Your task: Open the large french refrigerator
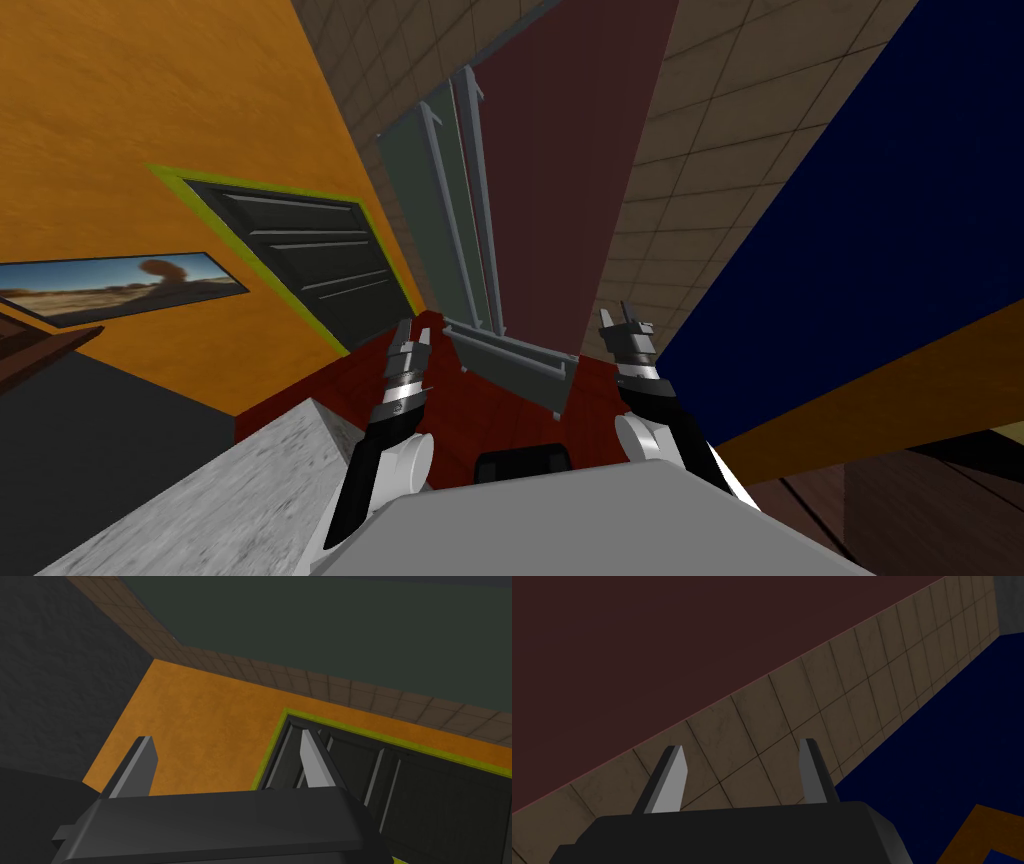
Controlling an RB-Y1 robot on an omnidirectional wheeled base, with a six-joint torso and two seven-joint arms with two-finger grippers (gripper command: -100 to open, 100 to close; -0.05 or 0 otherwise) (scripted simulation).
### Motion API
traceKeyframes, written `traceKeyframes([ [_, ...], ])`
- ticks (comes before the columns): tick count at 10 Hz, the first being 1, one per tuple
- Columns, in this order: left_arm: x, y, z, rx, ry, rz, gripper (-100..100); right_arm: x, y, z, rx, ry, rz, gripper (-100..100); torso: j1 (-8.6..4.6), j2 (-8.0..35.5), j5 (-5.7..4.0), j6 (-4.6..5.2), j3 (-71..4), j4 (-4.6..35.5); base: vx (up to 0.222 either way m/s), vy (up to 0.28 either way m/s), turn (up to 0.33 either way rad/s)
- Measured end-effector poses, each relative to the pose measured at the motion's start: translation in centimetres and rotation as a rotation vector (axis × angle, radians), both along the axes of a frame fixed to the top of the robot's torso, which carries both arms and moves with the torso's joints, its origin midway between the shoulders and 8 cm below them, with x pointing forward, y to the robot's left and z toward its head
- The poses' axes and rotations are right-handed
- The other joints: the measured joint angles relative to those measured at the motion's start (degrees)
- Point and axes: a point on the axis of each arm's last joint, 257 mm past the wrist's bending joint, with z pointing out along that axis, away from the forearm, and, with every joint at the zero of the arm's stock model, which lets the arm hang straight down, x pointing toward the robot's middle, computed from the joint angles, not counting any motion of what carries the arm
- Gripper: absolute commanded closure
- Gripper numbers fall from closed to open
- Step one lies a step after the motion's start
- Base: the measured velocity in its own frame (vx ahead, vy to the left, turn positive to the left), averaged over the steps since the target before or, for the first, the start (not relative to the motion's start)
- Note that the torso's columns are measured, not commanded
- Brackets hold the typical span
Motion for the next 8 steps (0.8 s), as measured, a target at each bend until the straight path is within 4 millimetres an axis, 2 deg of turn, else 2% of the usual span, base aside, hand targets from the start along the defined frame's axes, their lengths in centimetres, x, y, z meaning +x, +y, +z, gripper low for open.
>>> traceKeyframes([
  [4, 0.0, 0.0, 0.0, 0.000, 0.000, 0.000, 0, 0.0, 0.0, 0.0, 0.000, 0.000, 0.000, 0, 0.00, 16.9, 0.00, 0.00, -33.8, 16.9, 0.000, 0.000, 0.000],
  [5, 0.0, 0.0, 0.0, 0.000, 0.000, 0.000, -100, 0.0, 0.0, 0.0, 0.000, 0.000, 0.000, 0, 0.00, 21.2, 0.00, 0.00, -42.3, 21.1, 0.008, -0.053, -0.023],
  [6, 0.2, -0.1, -0.7, 0.018, 0.013, -0.007, -100, 0.0, 0.0, 0.0, 0.000, 0.000, 0.000, 0, -0.15, 23.1, -0.03, 0.01, -46.2, 23.0, 0.011, -0.081, -0.020],
  [8, 0.7, 0.2, -2.3, 0.048, 0.034, -0.016, -100, 0.0, 0.0, 0.0, 0.000, 0.001, 0.000, 0, -0.12, 23.8, -0.03, 0.00, -47.6, 23.8, 0.016, -0.098, -0.019],
])
